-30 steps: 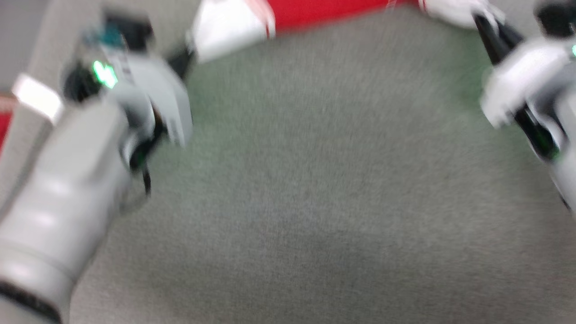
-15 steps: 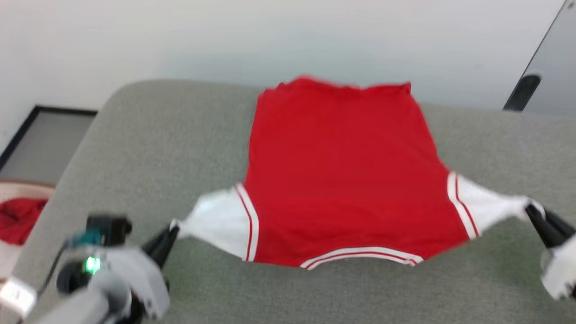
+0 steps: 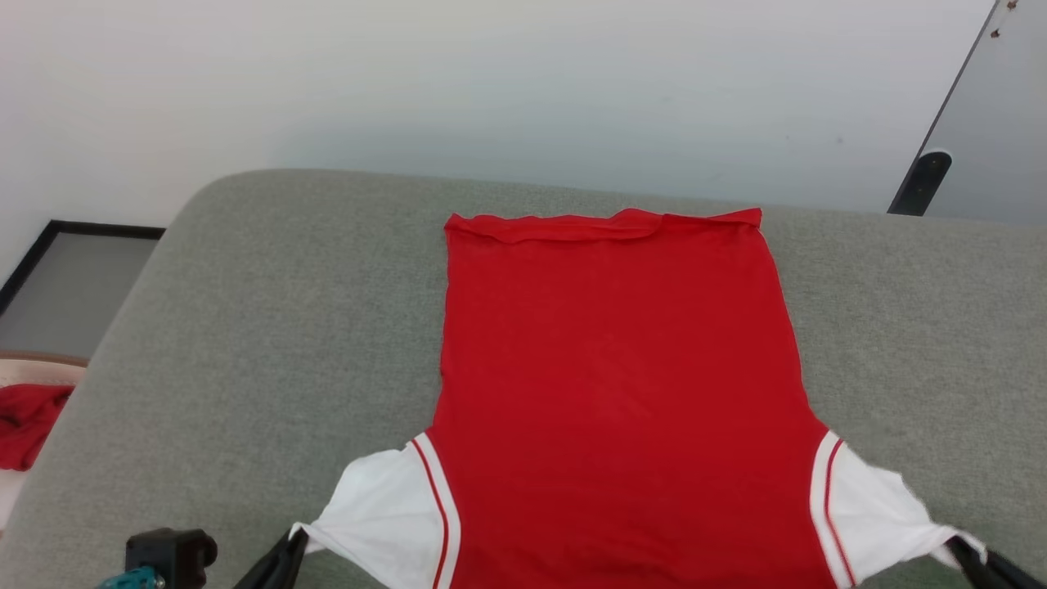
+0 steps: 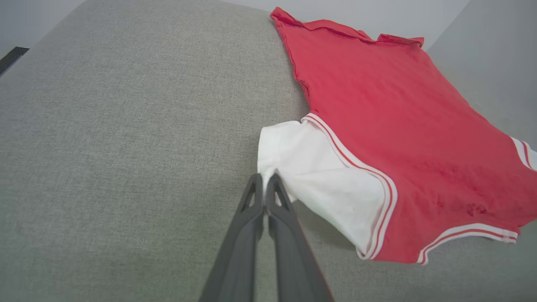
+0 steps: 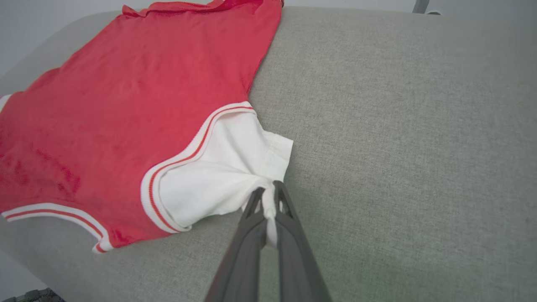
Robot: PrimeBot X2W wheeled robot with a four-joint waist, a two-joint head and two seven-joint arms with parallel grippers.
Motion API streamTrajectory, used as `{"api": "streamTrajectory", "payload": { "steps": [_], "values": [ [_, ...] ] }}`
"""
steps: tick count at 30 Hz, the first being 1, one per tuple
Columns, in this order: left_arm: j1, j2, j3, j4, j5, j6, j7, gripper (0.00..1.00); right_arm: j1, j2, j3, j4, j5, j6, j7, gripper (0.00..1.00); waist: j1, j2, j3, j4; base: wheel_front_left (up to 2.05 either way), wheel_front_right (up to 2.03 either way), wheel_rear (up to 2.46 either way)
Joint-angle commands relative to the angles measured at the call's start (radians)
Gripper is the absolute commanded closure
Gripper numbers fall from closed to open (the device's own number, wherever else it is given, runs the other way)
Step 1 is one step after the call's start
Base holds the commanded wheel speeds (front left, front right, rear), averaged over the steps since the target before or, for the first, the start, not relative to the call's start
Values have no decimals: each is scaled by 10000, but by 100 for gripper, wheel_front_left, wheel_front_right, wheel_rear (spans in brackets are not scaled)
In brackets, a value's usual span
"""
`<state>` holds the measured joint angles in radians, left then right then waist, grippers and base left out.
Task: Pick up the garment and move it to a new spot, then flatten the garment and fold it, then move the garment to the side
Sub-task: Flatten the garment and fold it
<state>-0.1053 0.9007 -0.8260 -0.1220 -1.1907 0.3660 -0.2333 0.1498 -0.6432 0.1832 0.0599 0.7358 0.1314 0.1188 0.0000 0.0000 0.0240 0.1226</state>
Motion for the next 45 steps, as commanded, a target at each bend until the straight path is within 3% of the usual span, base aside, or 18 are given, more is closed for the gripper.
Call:
{"api": "streamTrajectory", "payload": {
  "steps": [1,8,11,12,13,24,28,32,36,45],
  "values": [
    [95,36,91,-62,-46,80,-74,100,208,139,-263,-241,-206,-15,136,100,0,0,21,-14,0,0,0],
    [-18,-222,11,65,41,7,-30,100,808,1176,-953,-1124,-933,-15,1732,100,0,0,108,-97,0,0,0],
    [-167,-437,-67,240,94,-57,2,100,592,1587,-1150,-1108,-1100,-15,2483,58,0,0,160,-148,0,0,0],
    [-208,-512,-59,293,100,-76,-11,100,534,1638,-1187,-1078,-1220,-15,2758,5,0,0,176,-164,0,0,0],
    [-248,-579,-79,360,132,-96,-17,100,436,1752,-1209,-1101,-1278,-15,2988,0,0,0,191,-176,0,0,0],
    [-604,-1177,-225,829,336,-340,-59,100,-173,2109,-2047,-2783,-1311,-14,4487,0,0,0,415,-15,0,0,0],
    [-852,-1331,-160,867,454,-415,-93,100,-1134,1982,-2299,-3533,-1592,-14,4759,0,0,0,737,106,0,0,0],
    [-1159,-1485,-136,910,595,-500,-120,100,-2386,1838,-2163,-3516,-1817,-14,4899,0,0,0,1115,278,0,0,0],
    [-1851,-1866,-220,1057,889,-705,-58,100,-4383,1591,-1869,-2672,-2089,-14,4767,0,0,0,1720,719,0,0,0],
    [-3473,-3145,-418,1887,1492,-1309,-82,100,-8187,1036,-929,670,-2212,-14,4739,0,0,0,3066,1812,0,0,0]
  ]
}}
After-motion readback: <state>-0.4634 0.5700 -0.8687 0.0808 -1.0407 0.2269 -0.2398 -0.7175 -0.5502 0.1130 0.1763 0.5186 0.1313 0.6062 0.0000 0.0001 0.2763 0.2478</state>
